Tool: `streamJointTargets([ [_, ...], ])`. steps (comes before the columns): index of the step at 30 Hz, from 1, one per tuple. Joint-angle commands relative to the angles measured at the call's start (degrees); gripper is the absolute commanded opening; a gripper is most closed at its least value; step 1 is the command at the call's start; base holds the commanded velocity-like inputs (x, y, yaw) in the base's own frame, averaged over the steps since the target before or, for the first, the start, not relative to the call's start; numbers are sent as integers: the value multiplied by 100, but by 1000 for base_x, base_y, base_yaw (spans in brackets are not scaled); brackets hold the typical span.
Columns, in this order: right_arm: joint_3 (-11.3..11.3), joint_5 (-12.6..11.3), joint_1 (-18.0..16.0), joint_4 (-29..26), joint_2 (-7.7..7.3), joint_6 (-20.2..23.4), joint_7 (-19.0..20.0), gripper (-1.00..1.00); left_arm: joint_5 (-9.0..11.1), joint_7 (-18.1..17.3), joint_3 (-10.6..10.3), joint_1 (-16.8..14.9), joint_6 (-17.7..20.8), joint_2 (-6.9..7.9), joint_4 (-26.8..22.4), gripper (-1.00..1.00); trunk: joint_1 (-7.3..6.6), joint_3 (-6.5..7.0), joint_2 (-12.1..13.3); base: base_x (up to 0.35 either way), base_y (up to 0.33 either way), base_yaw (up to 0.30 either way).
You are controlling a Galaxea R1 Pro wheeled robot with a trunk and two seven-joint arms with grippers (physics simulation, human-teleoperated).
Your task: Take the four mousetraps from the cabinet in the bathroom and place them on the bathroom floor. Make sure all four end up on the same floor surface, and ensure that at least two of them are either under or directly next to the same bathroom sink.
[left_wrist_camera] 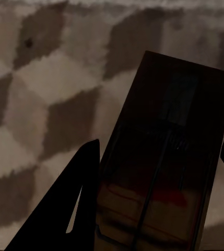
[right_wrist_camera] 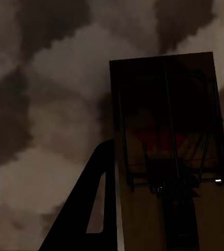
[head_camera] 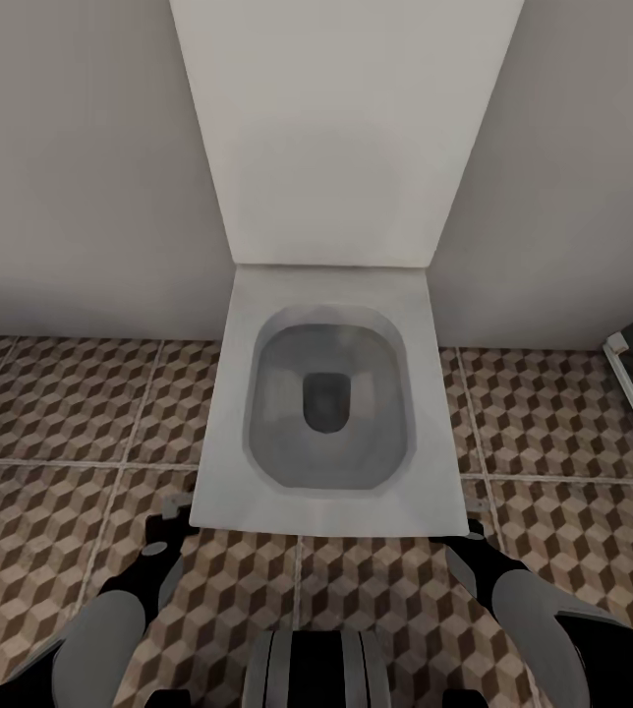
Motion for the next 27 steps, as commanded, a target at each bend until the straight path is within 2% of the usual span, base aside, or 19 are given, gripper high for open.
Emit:
streamJointTargets([
  [1, -49, 48, -3, 8, 1, -24, 3, -100, -67, 34, 33, -4, -21, 0, 21, -100, -1, -3, -1, 0, 0, 0],
  [17, -19, 70, -3, 8, 96, -30, 10, -100, -74, 26, 34, -4, -25, 29, 228, -100, -1, -3, -1, 0, 0, 0],
  [22, -6, 83, -3, 8, 186, -23, 10, -100, -76, 26, 34, -4, -26, 33, 247, -100, -1, -3, -1, 0, 0, 0],
  [27, -23, 64, -3, 8, 171, -25, 10, -100, -76, 26, 33, -4, -27, 34, 250, -100, -1, -3, -1, 0, 0, 0],
])
